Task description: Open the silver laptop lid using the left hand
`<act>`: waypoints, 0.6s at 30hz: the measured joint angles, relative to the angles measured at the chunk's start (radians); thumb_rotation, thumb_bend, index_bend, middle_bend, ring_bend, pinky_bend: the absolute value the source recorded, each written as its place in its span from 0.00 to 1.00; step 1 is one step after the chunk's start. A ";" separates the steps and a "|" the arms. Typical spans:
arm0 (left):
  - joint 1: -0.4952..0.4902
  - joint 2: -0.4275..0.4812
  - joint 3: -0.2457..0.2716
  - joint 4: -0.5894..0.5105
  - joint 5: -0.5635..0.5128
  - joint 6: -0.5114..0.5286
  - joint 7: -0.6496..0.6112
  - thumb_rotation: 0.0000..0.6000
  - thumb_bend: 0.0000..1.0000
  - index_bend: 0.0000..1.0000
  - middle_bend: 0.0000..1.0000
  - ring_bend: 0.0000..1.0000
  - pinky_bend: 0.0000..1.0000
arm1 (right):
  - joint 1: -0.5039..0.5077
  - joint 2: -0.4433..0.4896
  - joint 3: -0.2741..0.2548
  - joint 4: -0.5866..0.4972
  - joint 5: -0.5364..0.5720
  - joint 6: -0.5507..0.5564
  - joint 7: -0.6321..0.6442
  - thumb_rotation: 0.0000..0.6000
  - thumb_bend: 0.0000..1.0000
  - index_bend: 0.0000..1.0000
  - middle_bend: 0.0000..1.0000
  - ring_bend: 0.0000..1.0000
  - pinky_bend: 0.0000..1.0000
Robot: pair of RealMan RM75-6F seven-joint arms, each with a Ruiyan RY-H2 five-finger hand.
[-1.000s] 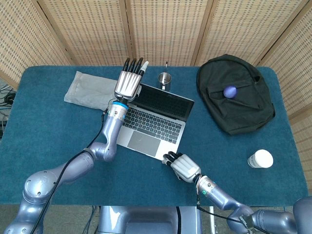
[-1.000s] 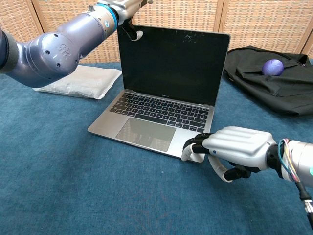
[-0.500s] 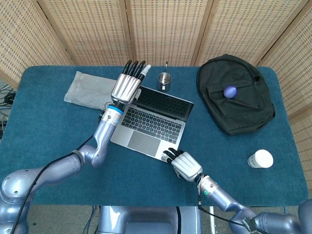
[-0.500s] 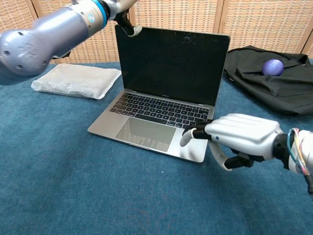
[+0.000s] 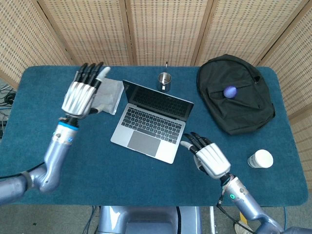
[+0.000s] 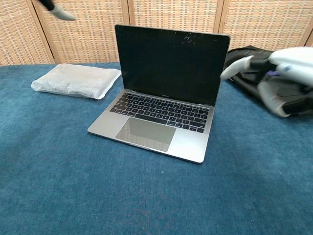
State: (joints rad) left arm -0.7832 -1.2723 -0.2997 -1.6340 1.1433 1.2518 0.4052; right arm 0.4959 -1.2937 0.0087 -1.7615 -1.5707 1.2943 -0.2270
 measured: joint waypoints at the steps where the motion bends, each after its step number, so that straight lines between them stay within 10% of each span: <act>1: 0.032 0.022 0.008 -0.023 0.003 0.027 -0.014 1.00 0.00 0.00 0.00 0.00 0.00 | -0.017 0.010 -0.001 0.004 -0.007 0.030 0.018 1.00 0.43 0.19 0.06 0.03 0.20; 11: 0.366 0.111 0.149 -0.175 0.040 0.283 -0.214 1.00 0.00 0.00 0.00 0.00 0.00 | -0.191 0.025 0.008 0.242 -0.007 0.276 0.293 1.00 0.02 0.13 0.01 0.00 0.12; 18: 0.558 0.123 0.295 -0.248 0.107 0.412 -0.208 1.00 0.00 0.00 0.00 0.00 0.00 | -0.323 0.013 -0.016 0.321 0.006 0.375 0.384 1.00 0.00 0.01 0.00 0.00 0.02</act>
State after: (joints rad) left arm -0.2256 -1.1497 -0.0043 -1.8822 1.2498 1.6638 0.1969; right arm 0.1733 -1.2805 -0.0070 -1.4402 -1.5642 1.6691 0.1570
